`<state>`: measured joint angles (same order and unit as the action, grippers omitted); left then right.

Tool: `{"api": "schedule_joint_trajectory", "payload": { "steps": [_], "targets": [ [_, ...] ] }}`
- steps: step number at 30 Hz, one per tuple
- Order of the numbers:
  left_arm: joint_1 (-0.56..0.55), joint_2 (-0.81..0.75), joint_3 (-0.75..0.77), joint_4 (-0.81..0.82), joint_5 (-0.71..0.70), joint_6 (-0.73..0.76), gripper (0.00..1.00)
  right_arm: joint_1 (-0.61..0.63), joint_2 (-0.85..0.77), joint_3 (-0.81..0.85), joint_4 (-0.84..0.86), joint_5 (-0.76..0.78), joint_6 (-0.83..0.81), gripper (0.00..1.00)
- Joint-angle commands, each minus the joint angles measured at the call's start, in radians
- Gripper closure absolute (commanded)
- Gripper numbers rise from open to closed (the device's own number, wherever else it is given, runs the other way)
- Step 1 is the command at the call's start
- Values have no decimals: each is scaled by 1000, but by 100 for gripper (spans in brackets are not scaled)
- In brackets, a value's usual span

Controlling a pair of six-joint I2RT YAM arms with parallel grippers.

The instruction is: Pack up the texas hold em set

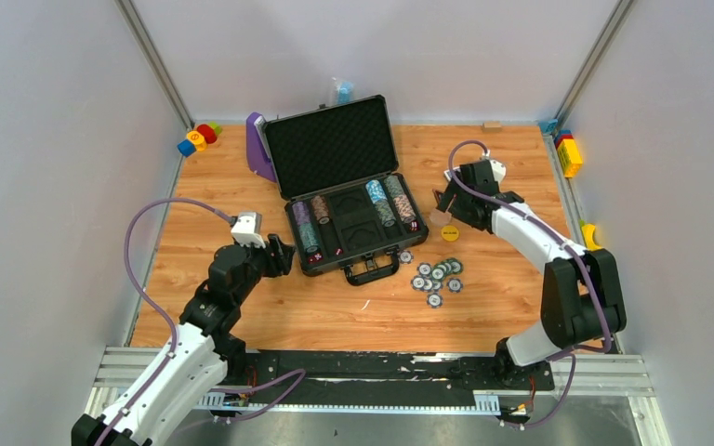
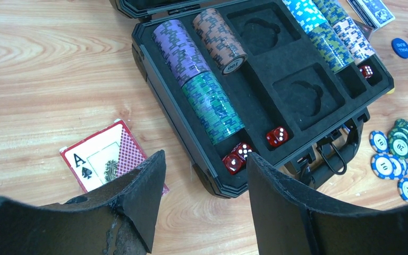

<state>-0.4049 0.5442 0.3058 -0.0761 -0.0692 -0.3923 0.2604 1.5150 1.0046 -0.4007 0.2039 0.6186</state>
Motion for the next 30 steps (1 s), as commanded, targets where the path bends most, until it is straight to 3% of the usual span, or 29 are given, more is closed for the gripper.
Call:
{"api": "schedule_joint_trajectory", "payload": {
  "steps": [1,8,14,21,30],
  "targets": [
    [2,-10,-1,46,-8,1,34,5,30,31,-14,-9,-22,26],
    [3,-15,-2,41,-7,0,34,24,170,95,-126,45,-74,28],
    [3,-23,-2,35,-7,-4,33,22,215,111,-150,37,-136,16],
    [2,-28,-5,34,-7,-8,32,-1,273,139,-155,-15,-175,25],
    [3,-35,-5,24,-16,-11,31,0,352,175,-169,-27,-187,27]
  ]
}}
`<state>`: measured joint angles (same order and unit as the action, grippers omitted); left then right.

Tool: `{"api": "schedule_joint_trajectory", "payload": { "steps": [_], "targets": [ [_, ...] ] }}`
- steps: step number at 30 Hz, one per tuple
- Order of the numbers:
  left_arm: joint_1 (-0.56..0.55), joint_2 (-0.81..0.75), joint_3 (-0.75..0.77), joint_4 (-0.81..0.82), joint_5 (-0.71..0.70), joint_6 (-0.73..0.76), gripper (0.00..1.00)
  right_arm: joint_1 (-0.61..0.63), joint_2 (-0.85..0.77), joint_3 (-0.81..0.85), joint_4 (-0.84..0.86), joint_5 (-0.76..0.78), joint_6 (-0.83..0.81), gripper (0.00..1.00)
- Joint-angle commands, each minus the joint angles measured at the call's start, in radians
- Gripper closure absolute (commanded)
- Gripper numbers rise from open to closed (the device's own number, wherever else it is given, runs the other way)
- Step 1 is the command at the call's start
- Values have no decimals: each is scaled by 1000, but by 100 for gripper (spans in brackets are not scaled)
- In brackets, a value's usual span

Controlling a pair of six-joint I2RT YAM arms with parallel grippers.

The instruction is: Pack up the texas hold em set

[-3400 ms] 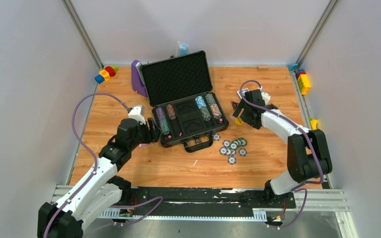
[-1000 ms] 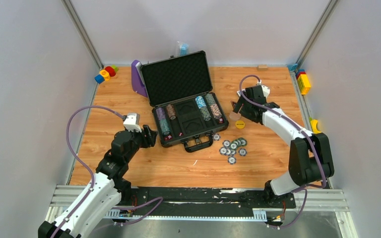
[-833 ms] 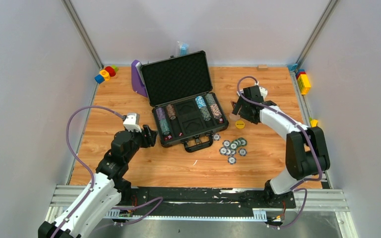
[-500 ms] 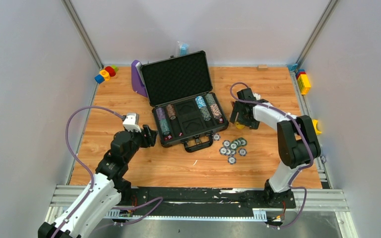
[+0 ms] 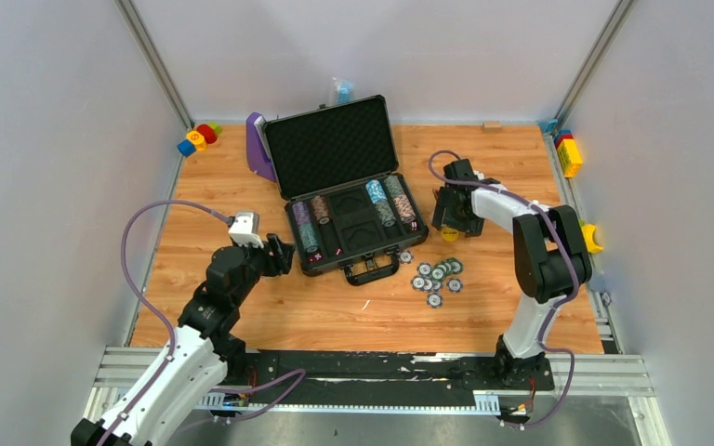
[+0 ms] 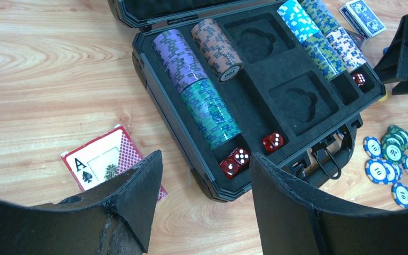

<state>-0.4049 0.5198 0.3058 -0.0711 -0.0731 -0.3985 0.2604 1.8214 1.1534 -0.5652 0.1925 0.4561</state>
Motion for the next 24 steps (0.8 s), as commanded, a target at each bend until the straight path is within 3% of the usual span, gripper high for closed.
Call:
{"api": "schedule_joint_trajectory", "payload": {
  "steps": [1,11,15,24],
  "targets": [
    [3,-10,-5,19,-12,-5,31,-1,55,30,-7,-19,-25,29],
    [2,-12,-5,16,-14,-6,31,31,78,34,-72,41,-21,43],
    [2,-12,-4,15,-16,-7,30,33,55,20,-78,28,-11,54],
    [2,-7,-5,18,-16,-6,30,31,-143,6,-70,0,8,57]
  ]
}}
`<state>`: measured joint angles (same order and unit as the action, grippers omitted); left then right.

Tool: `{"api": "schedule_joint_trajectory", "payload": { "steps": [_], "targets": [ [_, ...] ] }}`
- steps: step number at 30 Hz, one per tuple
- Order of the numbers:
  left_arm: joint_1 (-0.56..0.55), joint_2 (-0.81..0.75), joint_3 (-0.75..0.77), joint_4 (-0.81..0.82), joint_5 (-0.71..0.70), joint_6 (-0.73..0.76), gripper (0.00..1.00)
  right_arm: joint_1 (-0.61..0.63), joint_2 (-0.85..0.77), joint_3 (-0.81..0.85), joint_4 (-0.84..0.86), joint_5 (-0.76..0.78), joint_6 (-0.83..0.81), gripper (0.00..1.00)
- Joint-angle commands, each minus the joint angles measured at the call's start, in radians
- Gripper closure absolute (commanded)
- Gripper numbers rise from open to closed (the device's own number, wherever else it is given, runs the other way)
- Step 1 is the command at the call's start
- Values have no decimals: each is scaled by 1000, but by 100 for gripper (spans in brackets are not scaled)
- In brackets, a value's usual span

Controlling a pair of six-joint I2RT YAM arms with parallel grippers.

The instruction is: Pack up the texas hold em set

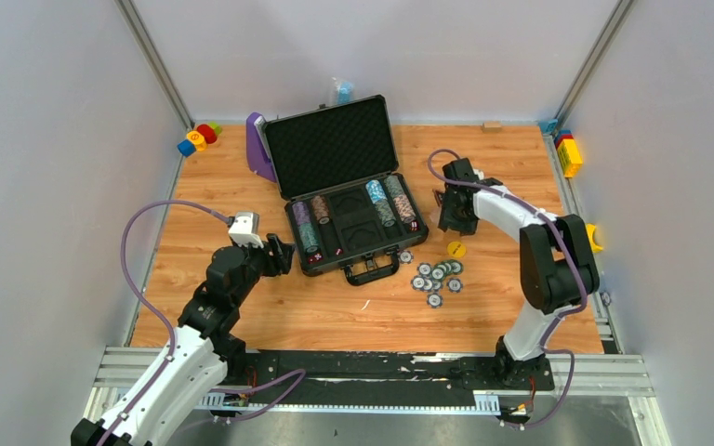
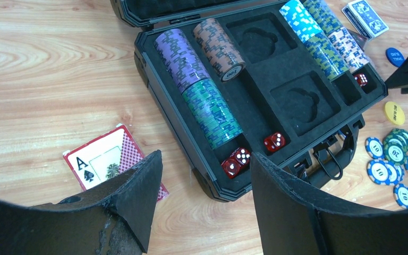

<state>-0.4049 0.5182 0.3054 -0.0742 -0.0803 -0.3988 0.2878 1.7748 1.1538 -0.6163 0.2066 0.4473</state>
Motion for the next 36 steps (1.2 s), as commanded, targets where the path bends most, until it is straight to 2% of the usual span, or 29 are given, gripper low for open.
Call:
{"api": "schedule_joint_trajectory", "payload": {
  "steps": [1,5,6,9,12,17,25,31,36],
  "targets": [
    [2,-6,-5,21,-9,-6,30,5,-97,5,-24,-21,17,57],
    [3,-4,-4,20,-9,-5,30,4,-80,-8,-25,-35,19,54],
    [3,-4,-4,20,-8,-5,30,4,-73,-13,-25,-35,19,50],
    [3,-4,-3,20,-7,-5,30,4,-73,-36,-29,-48,24,29],
    [3,-3,-3,19,-6,-4,30,4,-101,-85,-31,-44,37,21],
    [2,-1,-2,21,-6,-5,30,4,-119,-160,-33,-41,70,25],
    [3,2,-1,20,-4,-5,30,3,-67,-174,-14,-34,87,37],
    [2,3,-1,19,-6,-5,29,-27,-29,-156,5,-42,72,34],
    [2,3,-1,19,-7,-5,29,-32,-44,-171,12,-32,68,37]
  ]
}}
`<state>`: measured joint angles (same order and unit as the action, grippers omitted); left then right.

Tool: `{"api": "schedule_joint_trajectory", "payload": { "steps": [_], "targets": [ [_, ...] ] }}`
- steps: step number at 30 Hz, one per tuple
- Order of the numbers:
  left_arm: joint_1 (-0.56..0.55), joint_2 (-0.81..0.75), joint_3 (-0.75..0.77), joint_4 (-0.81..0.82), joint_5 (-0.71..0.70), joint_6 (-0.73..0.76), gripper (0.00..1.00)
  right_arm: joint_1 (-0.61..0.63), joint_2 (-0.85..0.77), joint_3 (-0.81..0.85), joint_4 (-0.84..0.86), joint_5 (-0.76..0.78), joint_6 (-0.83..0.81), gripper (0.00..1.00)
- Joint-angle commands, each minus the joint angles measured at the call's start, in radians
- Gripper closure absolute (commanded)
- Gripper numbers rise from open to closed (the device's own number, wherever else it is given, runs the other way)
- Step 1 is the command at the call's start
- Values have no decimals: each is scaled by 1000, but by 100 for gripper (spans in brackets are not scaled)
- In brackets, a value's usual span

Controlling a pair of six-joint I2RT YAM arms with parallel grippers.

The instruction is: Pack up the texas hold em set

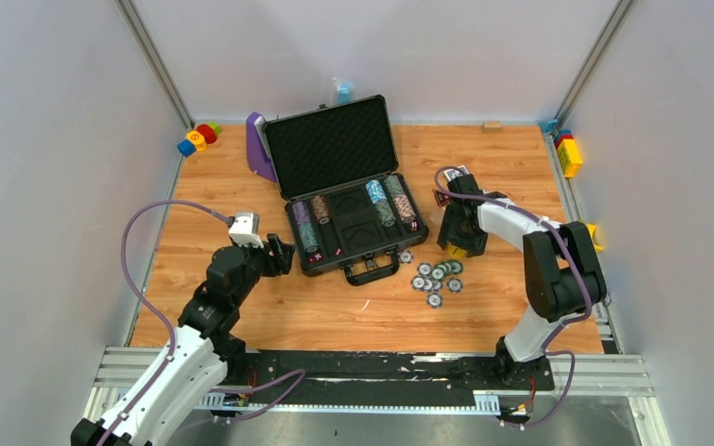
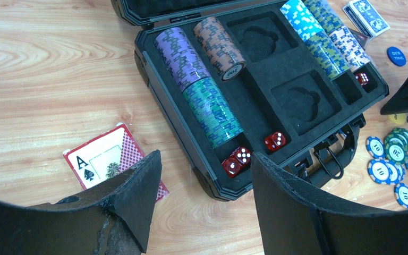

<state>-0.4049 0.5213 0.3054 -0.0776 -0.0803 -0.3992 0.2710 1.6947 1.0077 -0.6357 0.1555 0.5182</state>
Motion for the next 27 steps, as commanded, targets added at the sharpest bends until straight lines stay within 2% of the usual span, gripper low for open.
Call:
{"api": "schedule_joint_trajectory", "payload": {
  "steps": [1,9,14,17,27],
  "targets": [
    [2,0,0,23,-7,-5,29,-14,38,-26,31,23,-4,37],
    [2,0,-2,23,-7,-6,29,-31,53,-18,47,12,-10,38],
    [3,5,-1,27,-7,-5,29,-31,52,-15,47,24,-15,45],
    [3,6,-1,28,-7,-5,29,-24,47,-12,47,22,-22,53],
    [3,19,-3,41,-5,-4,30,0,-47,-9,40,53,-10,57]
  ]
}}
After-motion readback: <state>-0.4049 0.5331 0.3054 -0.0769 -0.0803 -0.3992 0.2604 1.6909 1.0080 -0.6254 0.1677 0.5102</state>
